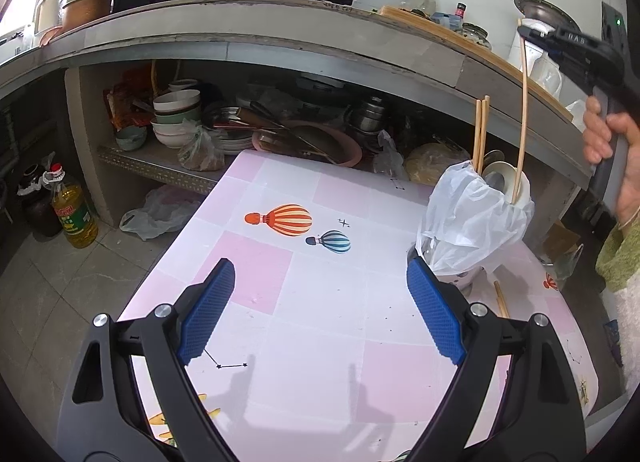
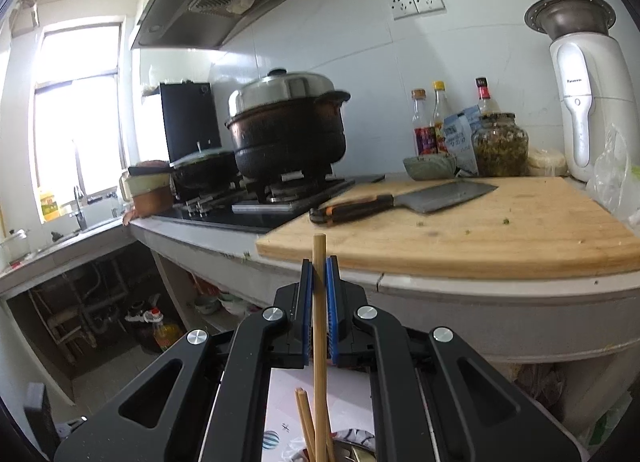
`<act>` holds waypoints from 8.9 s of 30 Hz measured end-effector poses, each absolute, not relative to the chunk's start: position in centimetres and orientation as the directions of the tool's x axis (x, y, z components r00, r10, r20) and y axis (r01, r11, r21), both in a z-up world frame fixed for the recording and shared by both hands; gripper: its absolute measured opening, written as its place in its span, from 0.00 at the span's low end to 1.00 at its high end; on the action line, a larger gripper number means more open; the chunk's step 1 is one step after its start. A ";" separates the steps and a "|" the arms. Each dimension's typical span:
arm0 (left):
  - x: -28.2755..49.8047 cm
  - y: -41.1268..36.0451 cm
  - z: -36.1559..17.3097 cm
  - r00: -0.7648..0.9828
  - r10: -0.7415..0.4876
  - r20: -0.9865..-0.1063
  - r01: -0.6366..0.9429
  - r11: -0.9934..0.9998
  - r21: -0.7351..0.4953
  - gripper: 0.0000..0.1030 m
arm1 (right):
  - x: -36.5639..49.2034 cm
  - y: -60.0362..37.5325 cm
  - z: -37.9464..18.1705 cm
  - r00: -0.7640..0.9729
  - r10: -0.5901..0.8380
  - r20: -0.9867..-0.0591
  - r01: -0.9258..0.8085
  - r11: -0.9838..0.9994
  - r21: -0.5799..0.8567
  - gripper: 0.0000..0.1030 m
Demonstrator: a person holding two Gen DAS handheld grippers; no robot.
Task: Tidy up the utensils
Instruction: 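Carry the right tool's chopstick over the bagged holder and lower it in, then open the right tool to release the chopstick into the holder, then move the left tool toward the loose chopsticks while the right tool withdraws from the holder, then close the left tool on one loose wooden chopstick, then lift the chopstick upright with the left tool, then close the right tool on the last loose chopstick while the left tool holds its chopstick upright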
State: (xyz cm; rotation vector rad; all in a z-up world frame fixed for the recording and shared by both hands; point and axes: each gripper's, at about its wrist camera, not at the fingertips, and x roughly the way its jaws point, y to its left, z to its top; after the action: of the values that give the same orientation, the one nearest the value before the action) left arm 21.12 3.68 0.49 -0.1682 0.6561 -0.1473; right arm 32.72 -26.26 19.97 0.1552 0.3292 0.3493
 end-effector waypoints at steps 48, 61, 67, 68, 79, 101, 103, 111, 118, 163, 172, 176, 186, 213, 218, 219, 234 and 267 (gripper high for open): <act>19.2 2.9 1.6 0.787 -0.224 -0.576 0.115 0.969 -0.219 0.81 | 28.2 -29.5 11.9 0.797 0.335 -0.503 -0.216 0.935 0.280 0.30; 18.9 1.1 -0.2 0.735 -0.279 -0.618 0.176 0.959 -0.223 0.81 | 13.0 -35.5 6.7 0.806 0.165 -0.568 0.055 0.935 0.350 0.42; 18.7 -1.6 -1.7 0.690 -0.290 -0.663 0.210 0.957 -0.200 0.81 | 7.3 -38.3 0.7 0.717 0.095 -0.691 0.227 0.905 0.360 0.42; 18.6 -2.1 -1.8 0.685 -0.292 -0.667 0.217 0.956 -0.195 0.81 | 6.9 -38.7 0.1 0.707 0.090 -0.702 0.240 0.903 0.357 0.42; 17.6 -6.6 -2.1 0.660 -0.292 -0.692 0.274 0.951 -0.140 0.81 | 4.2 -39.6 -2.9 0.660 0.116 -0.743 0.263 0.890 0.373 0.42; 18.0 -9.8 -5.0 0.605 -0.290 -0.742 0.313 0.943 -0.114 0.81 | 5.2 -38.4 -3.6 0.637 0.144 -0.757 0.224 0.906 0.360 0.43; 18.0 -10.1 -5.4 0.598 -0.290 -0.747 0.319 0.941 -0.110 0.81 | 5.3 -38.3 -3.7 0.634 0.146 -0.760 0.223 0.906 0.360 0.43; 18.1 -11.6 -6.5 0.575 -0.301 -0.761 0.345 0.932 -0.108 0.81 | 5.5 -38.5 -4.1 0.626 0.149 -0.766 0.227 0.904 0.361 0.43; 18.6 -14.0 -7.0 0.564 -0.321 -0.761 0.394 0.914 -0.094 0.81 | 5.5 -38.7 -4.4 0.620 0.139 -0.772 0.234 0.907 0.351 0.43; 23.2 -27.5 -10.8 0.449 -0.343 -0.826 0.578 0.816 -0.024 0.24 | 5.8 -39.4 -4.7 0.615 0.133 -0.777 0.248 0.903 0.351 0.43; 23.0 -27.0 -11.1 0.462 -0.270 -0.845 0.547 0.837 0.032 0.24 | 5.8 -39.5 -4.7 0.619 0.136 -0.774 0.244 0.902 0.355 0.43; 22.7 -26.3 -11.0 0.468 -0.253 -0.847 0.540 0.840 0.048 0.24 | 5.7 -39.4 -4.6 0.621 0.139 -0.772 0.241 0.903 0.356 0.43; 21.8 -25.3 -10.9 0.472 -0.236 -0.850 0.529 0.847 0.058 0.24 | 6.0 -39.0 -4.5 0.616 0.146 -0.774 0.231 0.906 0.354 0.43; 20.0 -20.4 -10.7 0.449 -0.243 -0.860 0.492 0.870 0.011 0.08 | 6.2 -38.1 -4.4 0.613 0.148 -0.777 0.220 0.912 0.347 0.43; 20.0 -18.1 -10.5 0.406 -0.252 -0.879 0.464 0.885 -0.040 0.08 | 6.2 -37.9 -4.5 0.610 0.153 -0.777 0.213 0.913 0.347 0.43; 20.2 -17.8 -10.5 0.394 -0.261 -0.881 0.457 0.888 -0.059 0.09 | 6.3 -37.9 -4.4 0.610 0.154 -0.777 0.211 0.914 0.347 0.43; 24.6 -20.2 -10.5 0.361 -0.257 -0.897 0.454 0.888 -0.071 0.29 | 6.2 -38.0 -4.5 0.614 0.157 -0.774 0.214 0.910 0.354 0.43; 22.4 -14.7 -3.3 0.552 -0.419 -0.721 0.400 0.891 -0.212 0.05 | 7.1 -37.7 -2.8 0.624 0.155 -0.766 0.197 0.917 0.346 0.43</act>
State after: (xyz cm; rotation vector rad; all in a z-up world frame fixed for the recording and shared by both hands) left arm 22.44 -14.69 -3.29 -0.0239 0.8588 -0.4847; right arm 7.06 -37.71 -2.83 0.4238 0.9037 -0.0252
